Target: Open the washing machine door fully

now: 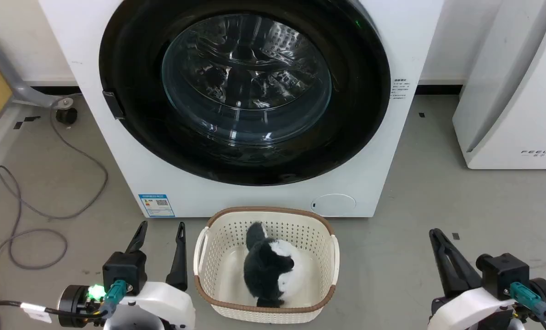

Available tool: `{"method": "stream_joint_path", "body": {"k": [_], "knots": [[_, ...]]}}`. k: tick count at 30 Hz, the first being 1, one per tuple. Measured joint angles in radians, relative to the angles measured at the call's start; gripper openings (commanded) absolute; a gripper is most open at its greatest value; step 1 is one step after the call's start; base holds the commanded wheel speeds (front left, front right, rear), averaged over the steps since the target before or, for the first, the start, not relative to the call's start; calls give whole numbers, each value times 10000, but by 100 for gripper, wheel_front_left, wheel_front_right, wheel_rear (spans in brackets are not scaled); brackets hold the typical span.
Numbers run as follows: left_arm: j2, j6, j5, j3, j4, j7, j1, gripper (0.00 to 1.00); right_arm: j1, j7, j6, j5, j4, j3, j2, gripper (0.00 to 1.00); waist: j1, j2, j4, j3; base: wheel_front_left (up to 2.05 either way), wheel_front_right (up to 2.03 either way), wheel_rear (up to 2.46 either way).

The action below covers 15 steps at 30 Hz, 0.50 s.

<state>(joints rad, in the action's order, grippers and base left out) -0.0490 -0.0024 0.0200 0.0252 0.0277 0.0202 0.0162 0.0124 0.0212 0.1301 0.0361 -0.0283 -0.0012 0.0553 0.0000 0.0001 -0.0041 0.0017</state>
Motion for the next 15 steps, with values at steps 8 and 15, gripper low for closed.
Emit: {"method": "stream_joint_path", "body": {"k": [8,15], "knots": [[0,10,113,169,94,176,42,100,-1,171,0,184,-33,-4,0,0,0,0,-20,18,0,0,0],[0,38,272,288,161,336,44,100,-3,320,0,623,-46,-27,0,0,1,0,-16,24,0,0,0]]}}
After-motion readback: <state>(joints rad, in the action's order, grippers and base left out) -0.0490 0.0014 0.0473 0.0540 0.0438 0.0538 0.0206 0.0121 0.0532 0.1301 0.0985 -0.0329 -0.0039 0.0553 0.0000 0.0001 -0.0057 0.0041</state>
